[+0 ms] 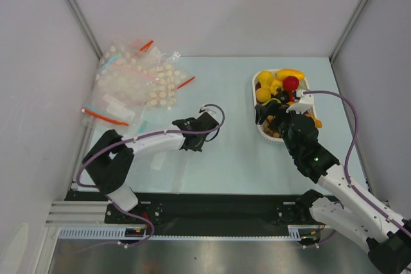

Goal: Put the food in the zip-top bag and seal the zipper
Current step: Pick up the zipper food storage bag at the center of the board.

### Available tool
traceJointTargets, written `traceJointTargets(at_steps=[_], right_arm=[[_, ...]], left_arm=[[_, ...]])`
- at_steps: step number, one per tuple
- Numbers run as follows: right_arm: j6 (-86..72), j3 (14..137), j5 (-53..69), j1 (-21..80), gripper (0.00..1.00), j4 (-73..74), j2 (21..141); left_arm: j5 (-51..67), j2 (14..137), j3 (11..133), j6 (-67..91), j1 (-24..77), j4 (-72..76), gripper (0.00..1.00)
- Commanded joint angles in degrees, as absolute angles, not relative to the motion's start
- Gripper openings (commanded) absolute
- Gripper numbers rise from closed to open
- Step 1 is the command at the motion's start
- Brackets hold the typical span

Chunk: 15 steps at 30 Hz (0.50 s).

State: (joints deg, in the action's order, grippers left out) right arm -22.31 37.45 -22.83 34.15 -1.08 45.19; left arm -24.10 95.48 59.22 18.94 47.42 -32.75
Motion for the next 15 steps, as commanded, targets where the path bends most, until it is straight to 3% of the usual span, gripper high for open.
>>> traceJointTargets(at_steps=[1,7,15], right_arm=[[-22.41,38.32,-23.29,34.01,1.0,-2.46,45.44],[-21.71,38.32,-23.12,34.01,1.0,-2.73,46.31],[-20.74,38.06,-21.8,33.57,1.0,-2.64,46.5]], left_arm=[[-11.58,85.53,59.5,15.21,54.73,-24.73,0.0],[13.15,67.35,53.8,14.85,56.87,-12.32,0.0],[24.69,54.15,52.82,22.41,56.86,-4.31,0.0]])
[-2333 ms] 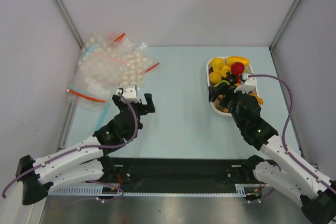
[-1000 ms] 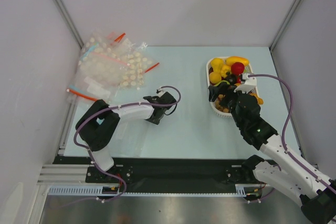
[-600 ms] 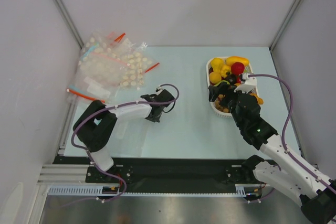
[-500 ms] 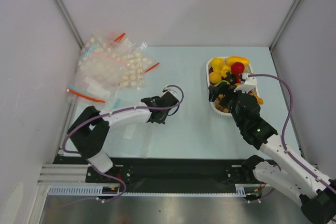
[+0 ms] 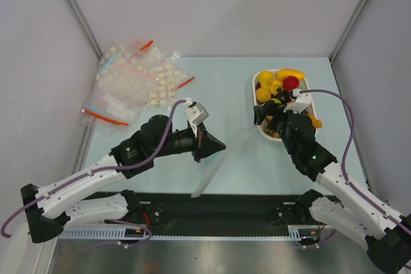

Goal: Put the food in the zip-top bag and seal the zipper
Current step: Pick up the zipper food storage bag at the center of the board, then place the zipper food storage bag at the center of the board.

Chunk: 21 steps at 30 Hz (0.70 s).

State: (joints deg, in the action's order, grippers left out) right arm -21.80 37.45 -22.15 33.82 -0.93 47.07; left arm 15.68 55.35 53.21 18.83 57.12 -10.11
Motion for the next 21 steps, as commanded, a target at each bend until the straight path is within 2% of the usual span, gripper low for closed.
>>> traceJointTargets(at_steps=[1,3,8,12,15,20,21], right_arm=[[-20.74,38.06,-21.8,33.49,1.0,-2.81,46.32],[-20.74,37.97,-21.62,33.31,1.0,-2.81,45.97],[-21.18,38.14,-22.41,33.22,1.0,-2.11,45.88],[-21.36,38.58,-22.5,33.13,1.0,-1.58,46.49],[-21.45,38.58,-22.33,33.13,1.0,-1.49,46.67],[-21.53,39.2,-21.36,33.05,1.0,-0.79,47.46],[-21.53,39.37,-21.36,33.05,0.99,-0.53,47.63]], left_arm=[[24.78,53.53,53.08,23.46,56.69,-4.31,0.0],[23.21,53.79,54.22,24.78,55.73,-5.26,0.0],[24.35,58.08,53.44,34.27,41.51,-6.85,0.0],[13.4,64.85,51.77,32.96,32.72,-11.07,0.0],[10.2,68.45,48.17,32.43,26.83,-9.32,0.0],[0.19,72.68,49.74,27.43,25.84,-13.43,0.01],[0.18,73.47,50.36,26.03,25.84,-14.4,0.06]])
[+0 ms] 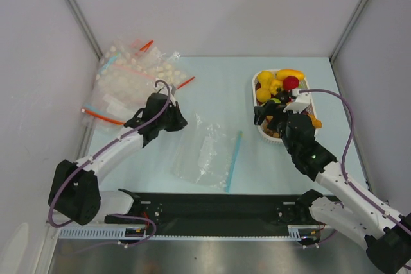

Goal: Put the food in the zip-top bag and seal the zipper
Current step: Place the zipper food storage bag at the center of the board, then pick up the zipper food storage bag at the center of the board.

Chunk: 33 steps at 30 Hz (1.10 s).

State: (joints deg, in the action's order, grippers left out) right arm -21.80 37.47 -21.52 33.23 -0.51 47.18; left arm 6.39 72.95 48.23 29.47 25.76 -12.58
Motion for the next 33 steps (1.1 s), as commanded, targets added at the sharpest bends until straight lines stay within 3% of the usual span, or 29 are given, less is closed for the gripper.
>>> traceJointTargets(at_steps=[1,2,3,6,9,11,17,20,24,33], right_arm=[[-21.62,39.55,-21.18,33.05,1.0,-0.27,47.81],[-21.71,39.64,-21.09,33.05,1.0,-0.26,48.33],[-21.71,39.81,-20.4,33.05,1.0,-0.26,48.6],[-21.88,40.34,-17.24,33.05,0.98,-0.35,50.71],[-22.15,42.44,-14.25,33.05,0.95,1.65,54.48],[-22.41,43.68,-14.06,33.05,0.89,2.81,55.72],[-22.94,42.81,-16.78,32.96,0.87,2.81,54.23],[-24.16,42.01,-21.15,32.96,0.86,3.16,52.04],[-25.75,38.94,-27.32,32.87,0.88,2.38,46.33],[-27.16,36.3,-32.87,32.61,0.88,2.55,39.29]], left_arm=[[-2.0,74.35,51.32,25.84,25.93,-15.28,0.1],[-4.2,74.27,51.42,25.75,25.93,-16.08,0.15],[-5.0,73.83,51.24,25.58,26.1,-16.08,0.34],[-10.18,70.76,50.45,25.4,27.5,-16.87,0.66],[-16.68,68.03,50.45,24.79,31.53,-17.93,0.89],[-19.5,66.89,50.1,23.82,34.26,-16.97,0.9],[-27.23,68.54,50.27,19.69,47.97,-12.13,0.9],[-34.7,72.76,53.17,17.5,55.88,-12.04,0.9],[-36.3,79.87,57.65,15.91,64.22,-12.83,0.91],[-40.96,99.92,71.71,17.31,71.02,-21.26,0.9]])
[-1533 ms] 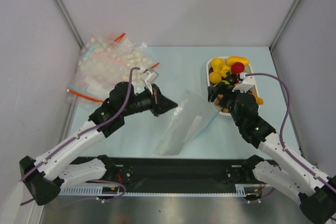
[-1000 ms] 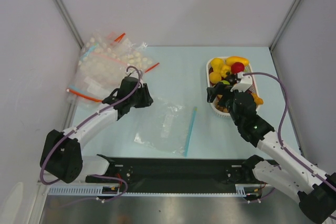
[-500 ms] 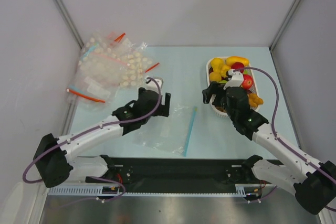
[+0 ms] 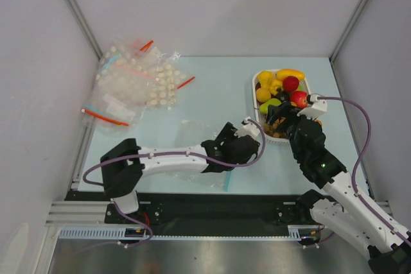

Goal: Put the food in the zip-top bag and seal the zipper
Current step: Pick up the zipper food storage bag at the center of the board.

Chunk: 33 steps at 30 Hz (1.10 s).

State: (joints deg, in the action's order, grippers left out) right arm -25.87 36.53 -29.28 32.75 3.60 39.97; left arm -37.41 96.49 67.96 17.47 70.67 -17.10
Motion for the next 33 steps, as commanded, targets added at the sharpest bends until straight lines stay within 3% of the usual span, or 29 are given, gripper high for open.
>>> traceJointTargets(at_steps=[1,9,19,24,27,28,30,33], right_arm=[[-27.25,36.3,-32.87,32.61,0.88,2.55,39.2],[-27.68,36.3,-32.61,32.52,0.89,2.9,38.76],[-27.6,36.39,-32.26,32.26,0.89,3.08,38.41],[-27.77,36.39,-31.9,32.17,0.89,3.08,38.5],[-27.77,36.3,-31.9,32.17,0.89,3.08,38.5],[-27.69,36.21,-31.73,32.08,0.89,2.99,38.58],[-27.51,36.21,-31.47,32.08,0.89,2.81,38.85],[-27.16,36.39,-29.98,31.99,0.89,2.11,39.98]], left_arm=[[-40.7,102.28,73.2,17.31,70.93,-21.88,0.88],[-43.15,111.52,80.24,20.48,70.84,-29.79,0.73],[-38.06,118.65,85.25,21.01,69.43,-34.19,0.55],[-34.72,119.88,85.78,21.27,67.85,-35.15,0.52],[-32.87,119.45,85.35,22.15,66.36,-35.51,0.32],[-32.61,118.83,84.99,22.24,66.1,-35.42,0.17],[-33.22,116.12,83.33,22.24,65.74,-35.16,0.0],[-34.88,109.38,79.39,21.89,65.74,-33.23,0.0]])
